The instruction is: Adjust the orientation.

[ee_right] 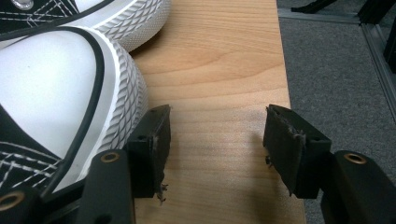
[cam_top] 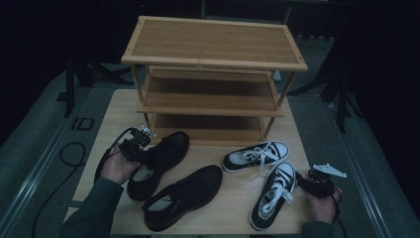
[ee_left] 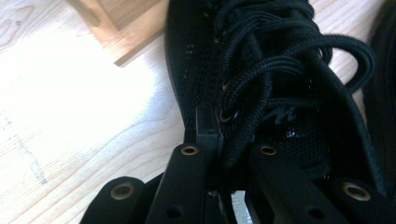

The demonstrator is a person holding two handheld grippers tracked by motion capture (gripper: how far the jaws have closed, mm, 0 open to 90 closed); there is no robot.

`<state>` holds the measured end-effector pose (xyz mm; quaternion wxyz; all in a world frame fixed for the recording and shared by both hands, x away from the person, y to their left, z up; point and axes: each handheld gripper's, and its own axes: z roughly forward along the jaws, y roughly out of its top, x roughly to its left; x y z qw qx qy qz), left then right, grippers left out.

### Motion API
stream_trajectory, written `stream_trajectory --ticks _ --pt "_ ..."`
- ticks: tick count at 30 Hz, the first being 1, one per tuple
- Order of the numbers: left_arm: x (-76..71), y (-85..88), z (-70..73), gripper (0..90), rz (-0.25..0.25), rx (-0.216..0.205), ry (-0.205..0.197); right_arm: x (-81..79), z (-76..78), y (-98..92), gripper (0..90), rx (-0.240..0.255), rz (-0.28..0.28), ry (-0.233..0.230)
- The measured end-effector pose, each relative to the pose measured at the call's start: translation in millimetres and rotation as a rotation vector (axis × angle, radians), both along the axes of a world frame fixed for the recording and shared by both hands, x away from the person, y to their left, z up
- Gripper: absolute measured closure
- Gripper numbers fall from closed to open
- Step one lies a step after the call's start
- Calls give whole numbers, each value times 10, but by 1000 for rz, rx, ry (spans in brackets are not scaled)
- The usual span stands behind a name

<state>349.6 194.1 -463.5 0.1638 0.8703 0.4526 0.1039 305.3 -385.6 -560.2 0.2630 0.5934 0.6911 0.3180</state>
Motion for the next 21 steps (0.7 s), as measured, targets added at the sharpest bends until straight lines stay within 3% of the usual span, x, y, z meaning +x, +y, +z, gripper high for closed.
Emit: stream_trajectory --ticks 9,21 --pt "67 164 7 879 19 -11 -43 0 -1 1 411 -1 0 0" --pt "94 320 -7 863 48 -31 -40 0 0 0 411 0 0 0"
